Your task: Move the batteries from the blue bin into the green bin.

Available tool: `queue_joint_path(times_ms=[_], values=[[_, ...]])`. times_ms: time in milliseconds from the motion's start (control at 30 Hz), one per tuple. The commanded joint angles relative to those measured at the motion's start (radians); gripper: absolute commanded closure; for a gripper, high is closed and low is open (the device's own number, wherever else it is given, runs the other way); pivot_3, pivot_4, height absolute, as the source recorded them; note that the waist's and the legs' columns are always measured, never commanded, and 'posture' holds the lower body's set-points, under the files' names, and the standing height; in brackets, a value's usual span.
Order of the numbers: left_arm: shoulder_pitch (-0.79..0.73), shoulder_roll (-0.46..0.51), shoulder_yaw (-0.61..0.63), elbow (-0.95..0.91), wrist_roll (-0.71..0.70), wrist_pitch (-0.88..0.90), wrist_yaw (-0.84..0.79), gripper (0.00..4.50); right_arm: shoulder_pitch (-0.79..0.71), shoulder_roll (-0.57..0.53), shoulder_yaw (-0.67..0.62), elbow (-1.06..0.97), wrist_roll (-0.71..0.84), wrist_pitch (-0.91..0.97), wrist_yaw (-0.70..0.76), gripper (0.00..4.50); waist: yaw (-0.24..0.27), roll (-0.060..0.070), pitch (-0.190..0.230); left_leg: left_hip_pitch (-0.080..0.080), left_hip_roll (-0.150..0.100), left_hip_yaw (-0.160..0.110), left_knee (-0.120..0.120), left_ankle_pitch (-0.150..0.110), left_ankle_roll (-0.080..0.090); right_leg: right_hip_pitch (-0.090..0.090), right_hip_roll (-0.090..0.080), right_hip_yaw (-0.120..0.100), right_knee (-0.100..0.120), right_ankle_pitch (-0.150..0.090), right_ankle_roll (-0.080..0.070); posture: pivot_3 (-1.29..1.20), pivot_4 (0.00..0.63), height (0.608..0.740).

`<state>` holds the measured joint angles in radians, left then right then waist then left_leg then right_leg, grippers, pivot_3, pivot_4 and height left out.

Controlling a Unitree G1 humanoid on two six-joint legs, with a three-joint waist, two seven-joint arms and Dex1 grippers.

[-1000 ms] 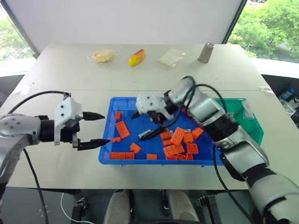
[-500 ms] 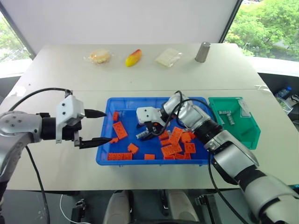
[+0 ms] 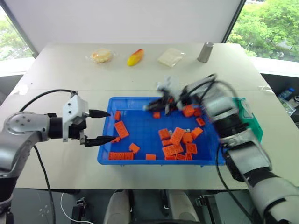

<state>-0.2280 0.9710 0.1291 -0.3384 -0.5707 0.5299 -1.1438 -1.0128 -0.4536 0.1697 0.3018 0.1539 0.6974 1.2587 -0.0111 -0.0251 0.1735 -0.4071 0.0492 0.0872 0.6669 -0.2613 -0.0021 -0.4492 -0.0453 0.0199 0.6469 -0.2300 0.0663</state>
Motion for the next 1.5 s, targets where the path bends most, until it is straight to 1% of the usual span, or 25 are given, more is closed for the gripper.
queue_joint_path(times_ms=[33, 167, 267, 367, 433, 500, 567, 633, 700, 800, 933, 967, 1033, 1067, 1100, 1167, 1333, 1400, 1500], values=[[-0.036, -0.013, -0.027, 0.029, 0.054, -0.063, 0.002, 0.00, 0.006, -0.129, -0.155, -0.038, 0.071, 0.107, -0.043, 4.43, 0.004, 0.000, 0.000, 0.000, 0.000, 0.000, 0.000, 0.000, 0.000, 0.000, 0.000, 0.000, -0.001, 0.000, 0.000, 0.00, 0.150, 0.740], [-0.079, -0.033, -0.045, 0.056, 0.050, -0.067, -0.015, 0.00, 0.087, -0.323, -0.257, -0.067, 0.091, 0.165, -0.068, 4.43, 0.000, 0.000, 0.000, -0.001, -0.001, -0.001, -0.001, 0.000, 0.000, 0.001, -0.001, -0.001, -0.004, 0.000, 0.000, 0.00, 0.150, 0.740], [-0.128, -0.058, -0.047, 0.079, 0.030, -0.060, -0.019, 0.00, 0.203, -0.469, -0.306, -0.078, 0.088, 0.154, -0.061, 4.43, -0.001, 0.000, 0.000, -0.001, -0.001, -0.001, -0.001, 0.000, 0.001, 0.000, -0.001, -0.001, -0.004, 0.000, 0.000, 0.00, 0.150, 0.740], [-0.176, -0.087, -0.037, 0.091, -0.007, -0.031, -0.011, 0.00, 0.300, -0.543, -0.353, -0.084, 0.104, 0.155, -0.075, 4.43, -0.007, 0.000, 0.001, -0.001, -0.001, -0.001, -0.001, 0.000, 0.001, 0.001, 0.000, -0.001, -0.004, 0.000, 0.000, 0.00, 0.150, 0.740], [-0.197, -0.097, -0.036, 0.093, -0.021, -0.015, -0.008, 0.00, 0.360, -0.556, -0.377, -0.109, 0.130, 0.164, -0.079, 4.43, -0.015, 0.000, 0.001, 0.000, -0.001, 0.000, -0.001, -0.001, 0.001, 0.001, 0.001, 0.001, -0.004, 0.000, 0.001, 0.00, 0.150, 0.740], [-0.211, -0.102, -0.043, 0.093, -0.020, -0.014, -0.007, 0.00, 0.398, -0.560, -0.388, -0.131, 0.148, 0.172, -0.087, 3.38, -0.026, 0.000, 0.001, 0.001, 0.000, -0.001, -0.001, 0.000, 0.001, 0.001, 0.002, 0.001, -0.003, 0.001, 0.003, 0.00, 0.150, 0.740], [-0.222, -0.108, -0.052, 0.098, -0.012, -0.017, -0.009, 0.00, 0.436, -0.562, -0.376, -0.155, 0.147, 0.140, -0.095, 2.45, -0.032, 0.000, 0.001, 0.001, 0.000, -0.002, -0.001, 0.000, 0.001, 0.001, 0.002, 0.001, -0.002, 0.001, 0.004, 0.00, 0.150, 0.740], [-0.232, -0.111, -0.059, 0.105, -0.005, -0.019, -0.009, 0.00, 0.439, -0.561, -0.368, -0.158, 0.147, 0.130, -0.113, 1.50, -0.033, 0.001, 0.001, 0.001, 0.000, -0.002, -0.001, 0.000, 0.001, 0.001, 0.002, 0.001, -0.002, 0.001, 0.004, 0.00, 0.150, 0.740], [-0.241, -0.114, -0.062, 0.111, -0.001, -0.020, -0.009, 0.00, 0.411, -0.567, -0.357, -0.151, 0.155, 0.121, -0.113, 0.51, -0.033, 0.001, 0.001, 0.001, 0.000, -0.002, -0.001, 0.000, 0.001, 0.001, 0.002, 0.001, -0.002, 0.001, 0.004, 0.00, 0.150, 0.740], [-0.245, -0.115, -0.063, 0.113, 0.000, -0.019, -0.008, 0.00, 0.362, -0.570, -0.345, -0.152, 0.183, 0.132, -0.098, 0.51, -0.031, 0.001, 0.001, 0.001, 0.000, -0.002, -0.001, 0.000, 0.001, 0.001, 0.002, 0.001, -0.002, 0.001, 0.004, 0.00, 0.150, 0.740], [-0.242, -0.114, -0.068, 0.105, -0.002, -0.011, -0.011, 0.00, 0.296, -0.538, -0.274, -0.255, 0.244, 0.139, -0.030, 0.51, -0.032, 0.001, 0.001, 0.001, 0.000, -0.002, -0.001, 0.000, 0.001, 0.001, 0.002, 0.001, -0.002, 0.000, 0.004, 0.00, 0.150, 0.740], [-0.242, -0.114, -0.072, 0.104, 0.002, -0.014, -0.011, 0.00, 0.279, -0.513, -0.246, -0.278, 0.237, 0.127, -0.050, 0.51, -0.032, 0.001, 0.001, 0.001, 0.000, -0.003, -0.001, 0.000, 0.001, 0.001, 0.002, 0.001, -0.002, 0.000, 0.004, 0.00, 0.150, 0.740], [-0.241, -0.117, -0.082, 0.099, 0.011, -0.019, -0.008, 0.00, 0.254, -0.441, -0.188, -0.345, 0.233, 0.191, -0.129, 0.51, -0.034, 0.001, 0.001, 0.001, 0.000, -0.003, -0.001, 0.000, 0.001, 0.001, 0.002, 0.001, -0.002, 0.000, 0.004, 0.00, 0.150, 0.740], [-0.241, -0.118, -0.084, 0.097, 0.013, -0.020, -0.006, 0.00, 0.259, -0.424, -0.166, -0.381, 0.238, 0.211, -0.141, 0.51, -0.033, 0.001, 0.001, 0.001, 0.000, -0.003, -0.001, 0.000, 0.001, 0.001, 0.002, 0.001, -0.002, 0.000, 0.004, 0.00, 0.150, 0.740], [-0.241, -0.119, -0.084, 0.094, 0.012, -0.017, -0.004, 0.00, 0.276, -0.419, -0.149, -0.421, 0.249, 0.222, -0.134, 0.24, -0.031, 0.001, 0.001, 0.001, 0.000, -0.003, -0.001, 0.000, 0.001, 0.001, 0.002, 0.001, -0.001, 0.000, 0.003, 0.00, 0.150, 0.740], [-0.236, -0.117, -0.080, 0.084, 0.005, -0.008, -0.003, 0.00, 0.312, -0.416, -0.110, -0.492, 0.252, 0.229, -0.136, 0.24, -0.020, 0.001, 0.001, -0.001, 0.000, -0.004, -0.001, 0.000, 0.001, 0.000, 0.002, 0.000, -0.001, 0.000, 0.003, 0.00, 0.150, 0.740], [-0.208, -0.108, -0.076, 0.052, 0.000, 0.001, -0.003, 0.00, 0.407, -0.400, -0.001, -0.577, 0.200, 0.240, -0.218, 0.24, 0.001, 0.000, 0.001, -0.002, -0.002, -0.003, -0.001, 0.000, 0.001, 0.000, -0.001, -0.001, -0.003, -0.001, 0.002, 0.00, 0.150, 0.740], [-0.205, -0.108, -0.075, 0.047, 0.002, 0.003, -0.001, 0.00, 0.447, -0.397, 0.018, -0.619, 0.196, 0.236, -0.239, 0.24, 0.002, 0.000, 0.001, -0.002, -0.002, -0.003, 0.000, 0.000, 0.001, 0.001, -0.001, -0.001, -0.004, -0.001, 0.002, 0.00, 0.150, 0.740], [-0.198, -0.103, -0.068, 0.046, 0.003, 0.005, 0.002, 0.00, 0.482, -0.385, 0.023, -0.672, 0.214, 0.283, -0.277, 0.24, -0.002, 0.000, 0.001, -0.002, -0.002, -0.003, 0.000, 0.000, 0.001, 0.001, -0.001, -0.001, -0.004, -0.001, 0.002, 0.00, 0.150, 0.740]])
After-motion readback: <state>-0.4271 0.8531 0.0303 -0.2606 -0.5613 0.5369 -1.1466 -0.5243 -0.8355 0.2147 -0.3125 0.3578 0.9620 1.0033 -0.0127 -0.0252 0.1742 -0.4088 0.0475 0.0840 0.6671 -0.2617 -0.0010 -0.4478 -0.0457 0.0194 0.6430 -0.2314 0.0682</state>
